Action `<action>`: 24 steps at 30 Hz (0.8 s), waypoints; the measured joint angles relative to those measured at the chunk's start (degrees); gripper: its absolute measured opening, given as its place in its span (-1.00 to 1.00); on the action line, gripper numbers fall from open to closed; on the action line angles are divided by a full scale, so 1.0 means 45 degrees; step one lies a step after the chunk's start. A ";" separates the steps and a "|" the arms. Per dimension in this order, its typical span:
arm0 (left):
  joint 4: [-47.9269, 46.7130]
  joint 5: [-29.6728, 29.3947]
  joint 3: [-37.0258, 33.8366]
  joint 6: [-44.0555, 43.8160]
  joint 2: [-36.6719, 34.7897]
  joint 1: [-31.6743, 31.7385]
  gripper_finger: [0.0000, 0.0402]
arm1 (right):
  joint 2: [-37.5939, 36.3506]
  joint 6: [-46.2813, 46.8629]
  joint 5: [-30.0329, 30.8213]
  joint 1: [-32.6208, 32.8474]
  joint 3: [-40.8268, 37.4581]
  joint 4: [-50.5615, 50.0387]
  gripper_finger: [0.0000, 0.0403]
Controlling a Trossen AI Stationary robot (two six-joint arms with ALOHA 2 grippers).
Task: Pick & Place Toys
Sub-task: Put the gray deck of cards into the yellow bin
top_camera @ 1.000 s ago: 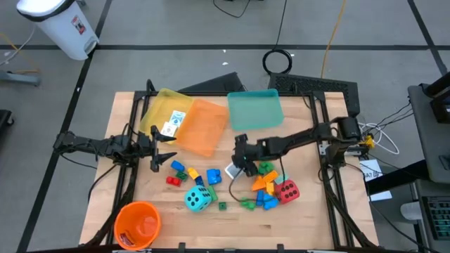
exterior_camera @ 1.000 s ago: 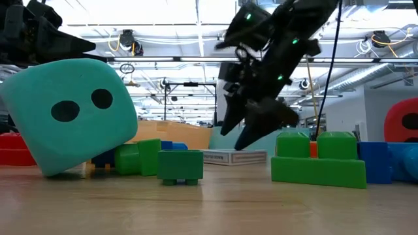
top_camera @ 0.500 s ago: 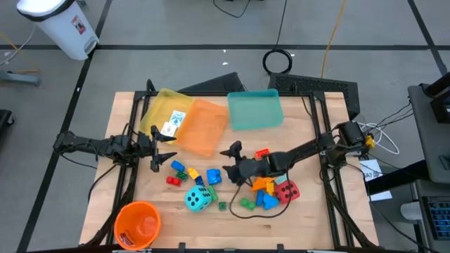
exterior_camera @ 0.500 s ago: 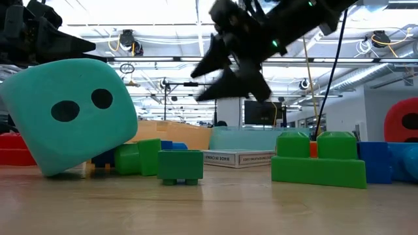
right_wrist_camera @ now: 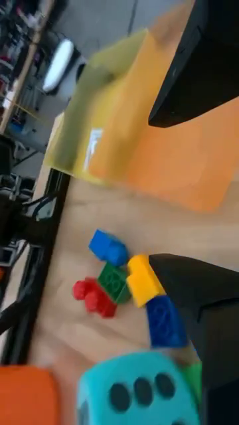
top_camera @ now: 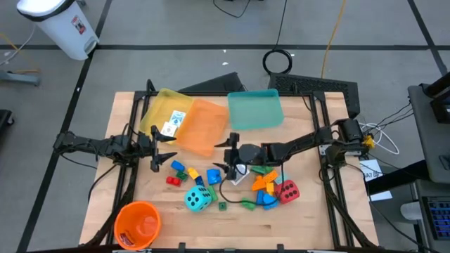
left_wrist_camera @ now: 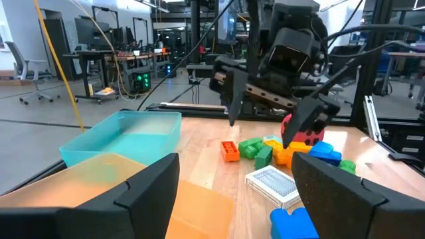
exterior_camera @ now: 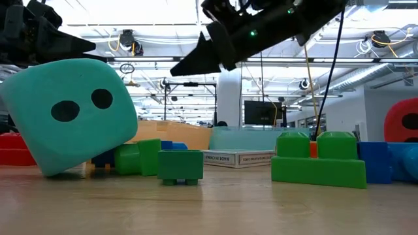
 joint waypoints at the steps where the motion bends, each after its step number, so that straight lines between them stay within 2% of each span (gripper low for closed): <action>1: 0.0002 0.0000 0.0000 -0.0012 0.0002 0.0000 0.48 | 0.0000 0.0349 -0.0072 -0.0005 0.0000 0.0047 0.55; 3: -0.0003 0.0005 0.0000 -0.0001 0.0002 0.0000 0.48 | 0.0000 0.0827 -0.1226 -0.0221 0.0000 0.0262 0.55; 7: -0.0003 0.0002 0.0000 -0.0010 0.0002 0.0000 0.48 | 0.0000 0.2472 -0.4742 -0.0966 0.0023 0.0564 0.56; 9: -0.0003 0.0000 0.0000 -0.0002 0.0002 0.0000 0.48 | 0.0000 0.2662 -0.5733 -0.1207 0.0328 -0.0461 0.57; 12: -0.0003 0.0001 0.0000 -0.0018 0.0002 0.0000 0.48 | 0.0000 0.1891 -0.6726 -0.1210 0.1184 -0.3216 0.64; 15: 0.0000 0.0003 0.0000 -0.0009 0.0002 0.0000 0.48 | 0.0005 -0.0138 -0.6915 -0.0889 0.1908 -0.5880 0.73; 19: -0.0003 0.0005 0.0000 -0.0002 -0.0002 0.0000 0.48 | 0.0507 -0.2161 -0.6314 -0.0669 0.1957 -0.8493 0.80; 24: -0.0015 0.0003 0.0000 0.0000 -0.0002 0.0000 0.48 | 0.1335 -0.2697 -0.6217 -0.0822 0.2004 -0.9019 0.81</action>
